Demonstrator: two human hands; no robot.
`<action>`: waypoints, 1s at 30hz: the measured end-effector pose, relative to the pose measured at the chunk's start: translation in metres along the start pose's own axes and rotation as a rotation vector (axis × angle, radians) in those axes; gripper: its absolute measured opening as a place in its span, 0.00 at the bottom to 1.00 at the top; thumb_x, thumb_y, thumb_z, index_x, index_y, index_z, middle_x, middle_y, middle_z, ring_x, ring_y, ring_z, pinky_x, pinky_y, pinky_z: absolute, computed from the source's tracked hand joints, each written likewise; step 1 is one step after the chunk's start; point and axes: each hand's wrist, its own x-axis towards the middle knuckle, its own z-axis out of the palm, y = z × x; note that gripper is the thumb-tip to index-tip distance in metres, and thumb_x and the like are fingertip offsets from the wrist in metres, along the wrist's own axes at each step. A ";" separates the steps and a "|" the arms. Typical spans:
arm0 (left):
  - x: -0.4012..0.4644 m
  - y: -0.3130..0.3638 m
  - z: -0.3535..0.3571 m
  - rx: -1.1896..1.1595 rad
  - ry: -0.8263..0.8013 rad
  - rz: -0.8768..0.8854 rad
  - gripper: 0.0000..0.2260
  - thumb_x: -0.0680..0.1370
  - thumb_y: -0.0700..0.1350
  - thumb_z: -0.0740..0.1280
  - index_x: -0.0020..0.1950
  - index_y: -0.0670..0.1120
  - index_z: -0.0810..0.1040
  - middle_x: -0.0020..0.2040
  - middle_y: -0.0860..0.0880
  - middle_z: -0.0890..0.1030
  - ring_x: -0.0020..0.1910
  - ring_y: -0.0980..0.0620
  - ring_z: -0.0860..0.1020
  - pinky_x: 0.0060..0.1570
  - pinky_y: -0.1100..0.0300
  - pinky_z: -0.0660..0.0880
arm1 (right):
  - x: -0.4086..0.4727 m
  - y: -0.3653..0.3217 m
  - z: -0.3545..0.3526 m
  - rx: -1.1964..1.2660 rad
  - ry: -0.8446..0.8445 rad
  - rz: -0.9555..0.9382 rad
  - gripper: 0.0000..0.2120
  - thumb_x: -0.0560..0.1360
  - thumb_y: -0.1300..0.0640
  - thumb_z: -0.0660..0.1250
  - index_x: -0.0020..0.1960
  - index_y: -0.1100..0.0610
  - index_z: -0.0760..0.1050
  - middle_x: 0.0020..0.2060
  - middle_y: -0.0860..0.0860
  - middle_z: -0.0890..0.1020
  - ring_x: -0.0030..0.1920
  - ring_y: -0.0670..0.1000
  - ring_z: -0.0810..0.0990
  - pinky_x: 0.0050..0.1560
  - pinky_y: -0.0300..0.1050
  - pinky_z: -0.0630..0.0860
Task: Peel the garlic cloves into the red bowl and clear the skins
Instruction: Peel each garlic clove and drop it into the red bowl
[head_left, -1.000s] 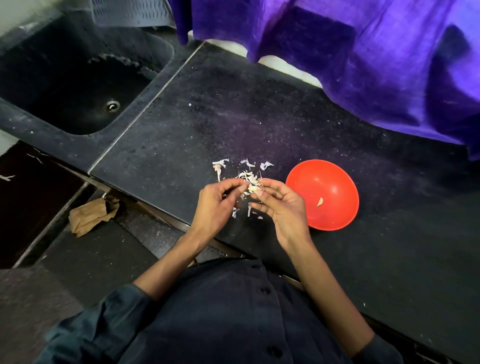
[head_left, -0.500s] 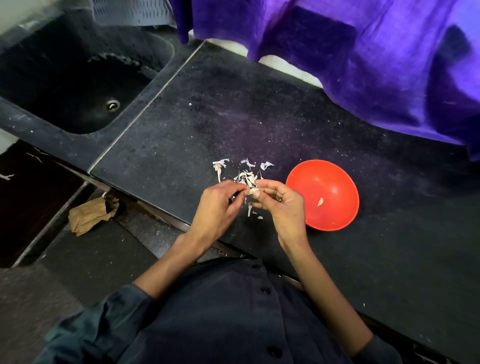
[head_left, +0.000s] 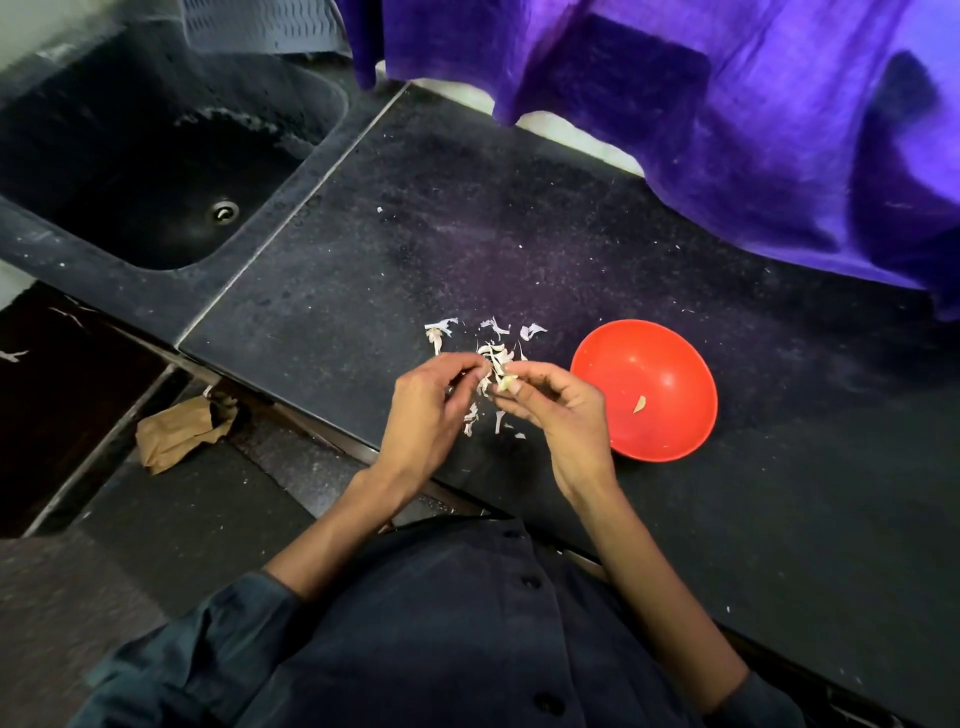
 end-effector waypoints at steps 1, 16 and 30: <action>0.000 0.001 -0.001 -0.061 -0.010 -0.046 0.08 0.79 0.42 0.68 0.56 0.45 0.82 0.48 0.53 0.83 0.43 0.56 0.81 0.45 0.48 0.81 | 0.000 0.000 0.000 0.015 -0.007 0.013 0.09 0.75 0.71 0.66 0.52 0.65 0.80 0.45 0.57 0.84 0.47 0.54 0.84 0.50 0.45 0.81; -0.003 0.013 -0.004 -0.169 -0.010 -0.131 0.20 0.74 0.41 0.74 0.63 0.52 0.72 0.43 0.58 0.85 0.44 0.57 0.82 0.51 0.50 0.78 | 0.000 -0.001 0.002 -0.115 0.014 -0.020 0.17 0.72 0.73 0.69 0.58 0.60 0.74 0.41 0.55 0.81 0.43 0.51 0.81 0.48 0.49 0.81; -0.003 0.015 -0.006 -0.146 -0.001 -0.177 0.21 0.73 0.42 0.74 0.61 0.52 0.68 0.41 0.59 0.85 0.38 0.55 0.82 0.47 0.54 0.78 | -0.006 -0.001 0.005 -0.509 0.073 -0.214 0.14 0.71 0.66 0.73 0.53 0.53 0.77 0.39 0.48 0.84 0.41 0.46 0.83 0.47 0.48 0.81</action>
